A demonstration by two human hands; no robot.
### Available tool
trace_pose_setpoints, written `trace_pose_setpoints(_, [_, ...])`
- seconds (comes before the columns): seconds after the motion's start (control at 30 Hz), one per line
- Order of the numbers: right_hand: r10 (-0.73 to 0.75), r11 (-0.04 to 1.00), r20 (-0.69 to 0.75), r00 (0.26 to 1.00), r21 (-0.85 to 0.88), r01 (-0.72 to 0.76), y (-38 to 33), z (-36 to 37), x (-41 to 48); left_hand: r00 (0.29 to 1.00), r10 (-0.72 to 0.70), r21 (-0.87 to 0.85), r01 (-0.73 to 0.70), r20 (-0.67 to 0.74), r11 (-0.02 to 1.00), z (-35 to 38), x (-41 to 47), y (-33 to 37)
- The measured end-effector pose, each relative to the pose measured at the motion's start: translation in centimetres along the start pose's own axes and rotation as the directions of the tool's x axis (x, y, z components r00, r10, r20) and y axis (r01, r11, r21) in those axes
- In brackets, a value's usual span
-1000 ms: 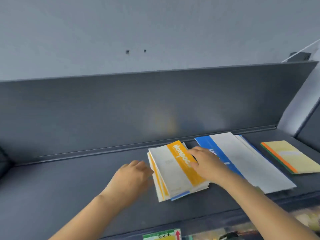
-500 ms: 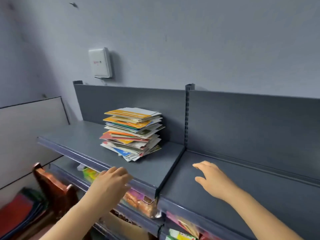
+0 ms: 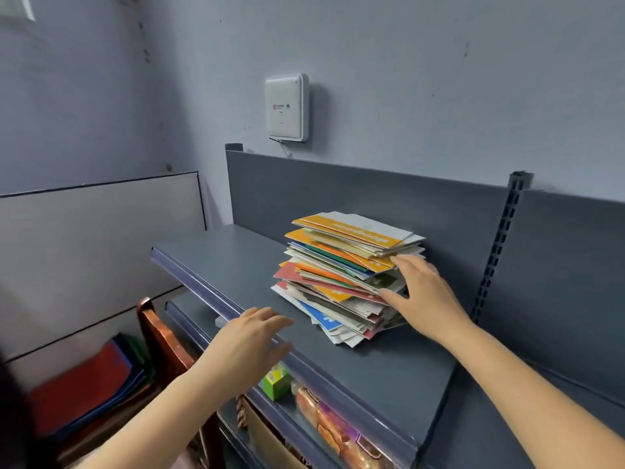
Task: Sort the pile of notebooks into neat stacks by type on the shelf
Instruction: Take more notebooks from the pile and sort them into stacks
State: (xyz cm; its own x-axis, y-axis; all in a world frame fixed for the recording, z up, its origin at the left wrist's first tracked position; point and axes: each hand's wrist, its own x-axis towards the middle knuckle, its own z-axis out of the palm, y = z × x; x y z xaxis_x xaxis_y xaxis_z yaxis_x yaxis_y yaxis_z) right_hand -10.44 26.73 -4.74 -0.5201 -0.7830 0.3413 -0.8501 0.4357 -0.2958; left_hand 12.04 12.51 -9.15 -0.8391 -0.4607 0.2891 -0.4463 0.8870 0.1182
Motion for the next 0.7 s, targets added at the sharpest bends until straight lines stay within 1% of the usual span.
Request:
trace_pose_setpoints(0.07, [-0.022, 1.0, -0.028, 0.999, -0.011, 0.022, 0.1, 0.1, 3.3, 0.999, -0.031, -0.052, 0.031, 0.02, 0.998, 0.0, 2.7, -0.8])
trace_pose_setpoints(0.13, [-0.049, 0.998, -0.031, 0.998, -0.035, 0.048, 0.2, 0.1, 6.2, 0.999, -0.034, -0.058, 0.035, 0.025, 0.998, -0.3, 5.8, -1.4])
trace_pose_setpoints(0.23, [-0.077, 0.987, 0.056, 0.995, -0.137, 0.084, 0.2, 0.6, 9.5, 1.0, -0.014, 0.017, 0.015, -0.005, 1.0, -1.0, 10.9, -2.0])
trace_pose_setpoints(0.33, [-0.042, 0.978, 0.157, 0.987, -0.195, 0.073, 0.4, 1.4, 11.8, 1.0, 0.0, 0.096, 0.001, -0.009, 0.995, -1.3, 14.8, -2.7])
trace_pose_setpoints(0.4, [-0.019, 0.973, 0.2, 0.98, -0.223, 0.064, 0.7, 1.5, 12.3, 0.999, -0.036, 0.1, 0.036, -0.002, 0.994, -1.1, 16.5, -3.4])
trace_pose_setpoints(0.43, [-0.02, 0.967, 0.218, 0.976, -0.242, 0.074, 0.7, 1.3, 12.4, 0.997, -0.076, 0.079, 0.076, -0.002, 0.994, -0.9, 17.1, -3.8])
trace_pose_setpoints(0.5, [-0.034, 0.957, 0.246, 0.969, -0.27, 0.102, 0.7, 0.9, 12.5, 0.986, -0.164, -0.022, 0.165, 0.03, 0.986, -0.5, 18.4, -4.4])
trace_pose_setpoints(0.57, [-0.04, 0.95, 0.264, 0.964, -0.289, 0.118, 0.7, 0.8, 12.6, 0.97, -0.22, -0.235, 0.238, 0.102, 0.942, -0.2, 19.2, -4.4])
trace_pose_setpoints(0.63, [-0.064, 0.933, 0.218, 0.974, -0.333, 0.136, 0.4, 1.0, 12.6, 0.955, -0.245, -0.47, 0.297, 0.169, 0.831, -0.2, 19.5, -4.1])
trace_pose_setpoints(0.7, [-0.104, 0.9, 0.126, 0.987, -0.411, 0.147, -0.2, 1.0, 12.6, 0.939, -0.249, -0.658, 0.345, 0.239, 0.669, 0.0, 19.7, -4.0])
